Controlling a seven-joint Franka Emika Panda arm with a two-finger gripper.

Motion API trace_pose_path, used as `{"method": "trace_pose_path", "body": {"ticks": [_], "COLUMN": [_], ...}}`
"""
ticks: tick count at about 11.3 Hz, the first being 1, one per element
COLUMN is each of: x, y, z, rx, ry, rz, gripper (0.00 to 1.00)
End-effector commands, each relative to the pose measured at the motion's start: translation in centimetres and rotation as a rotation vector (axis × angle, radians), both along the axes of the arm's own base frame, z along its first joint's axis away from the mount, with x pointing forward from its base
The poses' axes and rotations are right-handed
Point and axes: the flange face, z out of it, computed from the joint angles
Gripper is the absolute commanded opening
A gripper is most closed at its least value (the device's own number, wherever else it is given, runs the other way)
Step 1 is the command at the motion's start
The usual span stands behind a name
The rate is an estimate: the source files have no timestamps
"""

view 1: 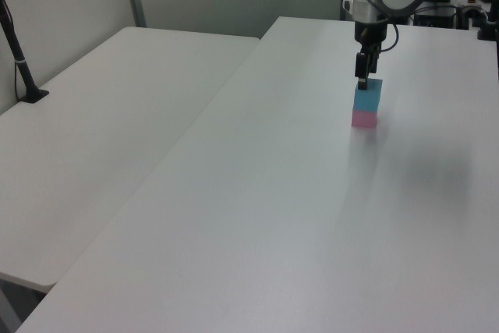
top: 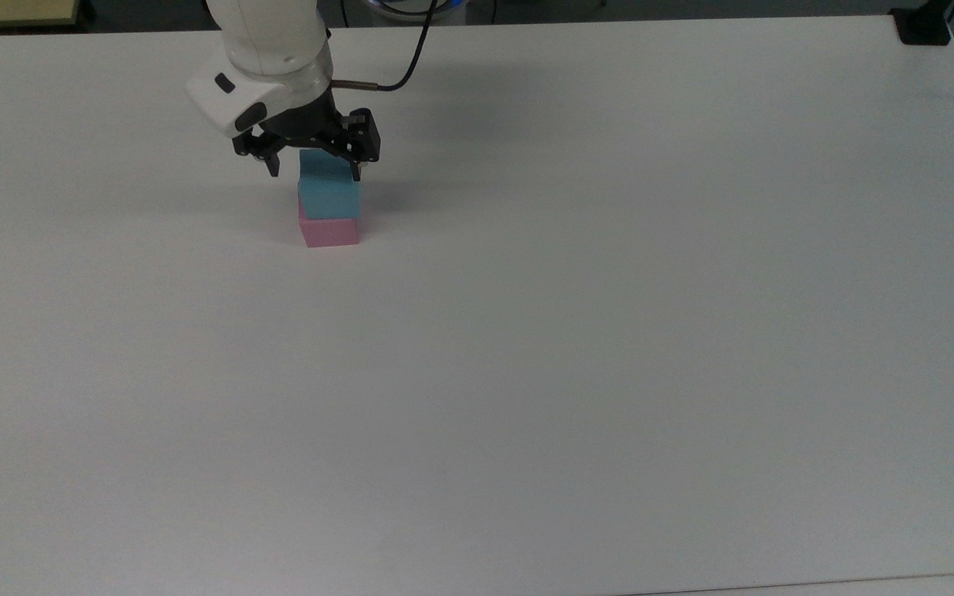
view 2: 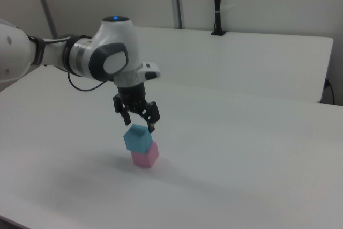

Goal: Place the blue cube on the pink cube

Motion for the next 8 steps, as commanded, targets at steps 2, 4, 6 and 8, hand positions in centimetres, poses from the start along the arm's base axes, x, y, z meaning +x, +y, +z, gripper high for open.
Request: {"method": "trace_pose_path", "body": {"ticks": [2, 4, 6, 8], "x": [-0.9, -2.3, -5.1, -7.3], "y": [-0.5, -0.5, 0.7, 1.2], "z": [11.4, 17.7, 21.3, 23.2], "rx": [-0.012, 0.000, 0.005, 0.015], "ry": [0.006, 0.029, 0.066, 0.081], "rz": [-0.167, -0.178, -0.163, -0.155], "gripper": [1.00, 1.00, 1.00, 1.00]}}
